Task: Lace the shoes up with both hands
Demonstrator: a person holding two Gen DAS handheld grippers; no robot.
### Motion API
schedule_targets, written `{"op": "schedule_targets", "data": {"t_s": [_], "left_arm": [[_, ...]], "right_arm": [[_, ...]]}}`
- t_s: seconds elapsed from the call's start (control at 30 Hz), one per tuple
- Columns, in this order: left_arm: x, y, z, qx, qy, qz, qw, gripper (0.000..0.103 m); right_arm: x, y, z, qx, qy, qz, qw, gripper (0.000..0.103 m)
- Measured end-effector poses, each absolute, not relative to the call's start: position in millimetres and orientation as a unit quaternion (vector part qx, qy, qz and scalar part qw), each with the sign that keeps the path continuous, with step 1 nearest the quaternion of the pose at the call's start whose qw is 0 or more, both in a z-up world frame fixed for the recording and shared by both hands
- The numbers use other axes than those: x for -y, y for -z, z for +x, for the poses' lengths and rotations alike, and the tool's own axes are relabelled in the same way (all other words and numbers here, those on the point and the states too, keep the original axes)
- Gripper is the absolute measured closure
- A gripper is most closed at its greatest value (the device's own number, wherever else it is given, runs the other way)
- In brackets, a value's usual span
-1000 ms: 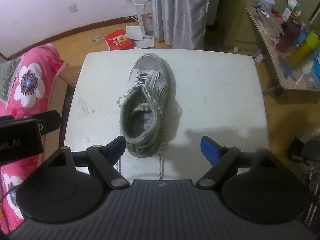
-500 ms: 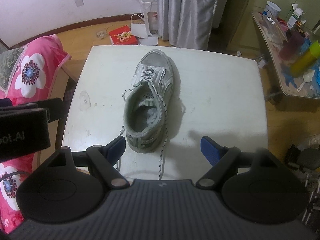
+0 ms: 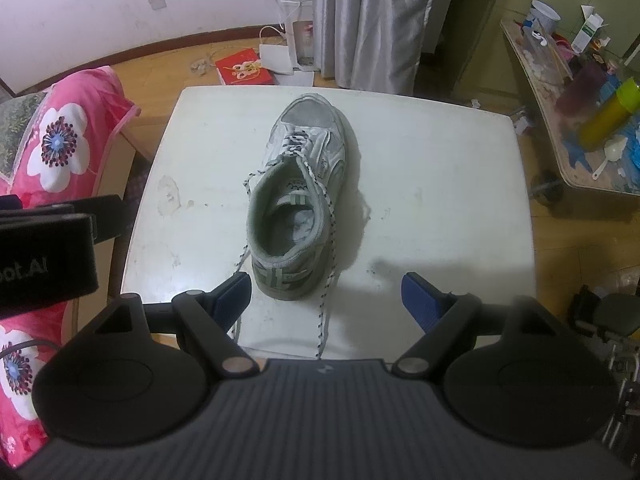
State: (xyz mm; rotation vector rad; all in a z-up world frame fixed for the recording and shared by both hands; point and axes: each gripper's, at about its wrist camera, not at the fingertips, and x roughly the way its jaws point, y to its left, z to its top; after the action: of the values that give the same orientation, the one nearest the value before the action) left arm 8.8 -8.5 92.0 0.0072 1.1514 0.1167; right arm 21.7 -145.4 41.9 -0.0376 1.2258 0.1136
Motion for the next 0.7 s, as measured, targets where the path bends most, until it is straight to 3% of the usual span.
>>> {"op": "schedule_targets", "data": {"t_s": [0.7], "left_arm": [[5.9, -87.8, 6.0, -0.55, -0.04, -0.016, 0.834, 0.011]], "right_arm": [[147.5, -37.7, 17.0, -0.582, -0.039, -0.019, 0.812, 0.021]]}}
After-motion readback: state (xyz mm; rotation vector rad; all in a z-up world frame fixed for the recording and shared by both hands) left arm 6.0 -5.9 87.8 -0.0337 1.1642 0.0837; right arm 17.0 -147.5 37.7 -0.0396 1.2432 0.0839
